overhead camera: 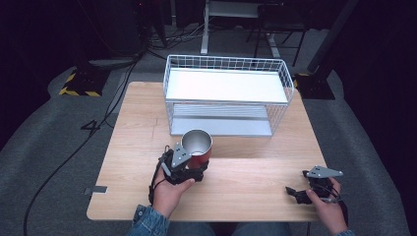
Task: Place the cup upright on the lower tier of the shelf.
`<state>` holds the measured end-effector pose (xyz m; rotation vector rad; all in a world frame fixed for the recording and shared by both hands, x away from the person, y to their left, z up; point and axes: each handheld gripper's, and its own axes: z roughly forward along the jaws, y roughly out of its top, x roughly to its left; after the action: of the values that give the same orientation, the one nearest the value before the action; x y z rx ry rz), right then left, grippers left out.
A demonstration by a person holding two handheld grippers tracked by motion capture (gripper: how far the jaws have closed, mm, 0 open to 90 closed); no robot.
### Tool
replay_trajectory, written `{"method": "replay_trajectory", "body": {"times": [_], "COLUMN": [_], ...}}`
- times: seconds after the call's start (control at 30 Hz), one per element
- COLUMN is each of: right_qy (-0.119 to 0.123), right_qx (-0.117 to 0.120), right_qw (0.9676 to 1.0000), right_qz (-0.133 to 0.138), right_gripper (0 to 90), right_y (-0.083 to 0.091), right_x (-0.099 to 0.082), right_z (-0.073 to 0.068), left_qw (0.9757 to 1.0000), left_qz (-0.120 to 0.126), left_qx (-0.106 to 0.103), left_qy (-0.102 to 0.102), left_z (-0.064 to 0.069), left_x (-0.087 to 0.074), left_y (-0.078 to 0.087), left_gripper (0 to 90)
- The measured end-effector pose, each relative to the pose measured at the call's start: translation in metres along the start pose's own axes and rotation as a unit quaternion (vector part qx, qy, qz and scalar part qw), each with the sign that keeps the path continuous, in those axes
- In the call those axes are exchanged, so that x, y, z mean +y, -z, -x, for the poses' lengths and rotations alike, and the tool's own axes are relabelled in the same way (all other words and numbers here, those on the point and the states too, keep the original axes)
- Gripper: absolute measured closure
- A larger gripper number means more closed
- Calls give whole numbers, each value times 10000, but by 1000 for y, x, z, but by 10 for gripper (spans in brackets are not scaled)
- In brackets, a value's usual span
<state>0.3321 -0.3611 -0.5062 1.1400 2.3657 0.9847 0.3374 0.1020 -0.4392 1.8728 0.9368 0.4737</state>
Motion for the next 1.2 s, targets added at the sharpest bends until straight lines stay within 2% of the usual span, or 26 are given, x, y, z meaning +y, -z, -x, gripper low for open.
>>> {"method": "replay_trajectory", "body": {"times": [0.2,0.23,0.33,0.53,0.73,0.77,0.87,0.97,1.13,1.2], "right_qy": [0,0,0,-1,-1,-1,1,1,1,1], "right_qx": [-1,-1,-1,-1,-1,-1,-2,-1,-1,-1], "right_qw": [10000,10000,10000,10000,10000,10000,10000,10000,10000,10000], "right_qz": [0,1,0,1,1,1,1,2,2,2], "right_gripper": [0,0,0,0,0,0,0,0,0,0], "right_y": [0,0,0,0,0,0,0,0,0,0], "right_x": [0,0,0,0,0,0,0,0,0,0], "right_z": [0,0,0,0,0,0,0,0,0,0], "left_qw": [10000,9999,9999,9998,9999,9999,9999,9999,10000,9999], "left_qz": [13,75,134,182,140,136,120,95,49,40], "left_qx": [-33,32,64,-3,-48,-63,-55,-51,-59,-77], "left_qy": [-28,-78,-30,-5,-5,-5,-28,39,30,99], "left_z": [0,0,1,0,-1,-2,-3,-5,-7,-7], "left_x": [12,14,17,23,30,32,34,38,43,47], "left_y": [-7,-10,-14,-28,-44,-51,-56,-68,-80,-89], "left_gripper": [168,168,168,168,168,168,168,167,167,168]}}
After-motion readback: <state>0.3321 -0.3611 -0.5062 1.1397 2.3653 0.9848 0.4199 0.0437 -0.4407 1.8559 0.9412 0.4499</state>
